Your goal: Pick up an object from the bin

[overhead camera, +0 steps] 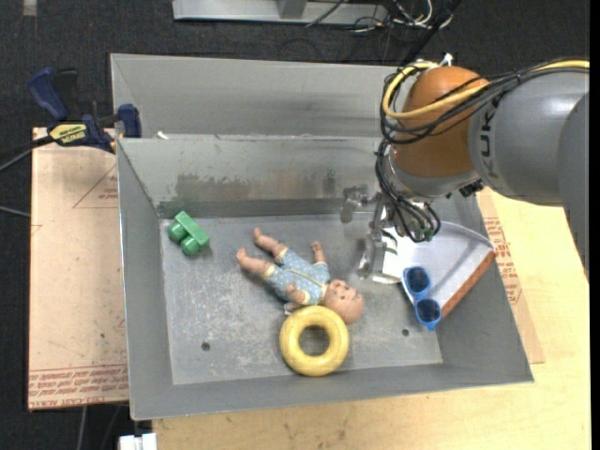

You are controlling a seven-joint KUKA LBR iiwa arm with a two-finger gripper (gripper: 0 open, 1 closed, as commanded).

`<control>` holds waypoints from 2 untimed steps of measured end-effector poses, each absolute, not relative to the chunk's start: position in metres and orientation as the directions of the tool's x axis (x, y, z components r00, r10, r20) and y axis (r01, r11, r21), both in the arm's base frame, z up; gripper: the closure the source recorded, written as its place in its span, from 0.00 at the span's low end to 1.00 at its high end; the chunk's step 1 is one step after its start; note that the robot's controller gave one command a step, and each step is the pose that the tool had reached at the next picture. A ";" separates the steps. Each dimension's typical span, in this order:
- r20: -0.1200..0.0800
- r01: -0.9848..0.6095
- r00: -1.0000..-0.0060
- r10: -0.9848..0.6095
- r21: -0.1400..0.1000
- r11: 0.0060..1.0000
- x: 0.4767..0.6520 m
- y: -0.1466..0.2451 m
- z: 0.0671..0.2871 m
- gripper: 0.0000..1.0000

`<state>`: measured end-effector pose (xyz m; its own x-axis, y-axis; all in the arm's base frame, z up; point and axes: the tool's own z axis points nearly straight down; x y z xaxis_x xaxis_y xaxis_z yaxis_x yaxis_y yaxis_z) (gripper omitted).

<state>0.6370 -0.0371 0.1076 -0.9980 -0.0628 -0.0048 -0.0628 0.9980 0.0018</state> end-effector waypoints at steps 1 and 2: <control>0.002 -0.028 -1.000 -0.028 -0.001 1.000 0.625 -0.007 0.107 0.00; -0.007 -0.042 -0.999 -0.042 0.005 0.999 0.630 -0.034 0.105 0.00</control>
Offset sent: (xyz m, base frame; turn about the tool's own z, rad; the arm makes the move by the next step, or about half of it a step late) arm -0.0049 -0.0476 -0.0076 0.0157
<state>0.6300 -0.0339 0.1049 -0.9991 -0.0420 -0.0065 -0.0421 0.9991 0.0047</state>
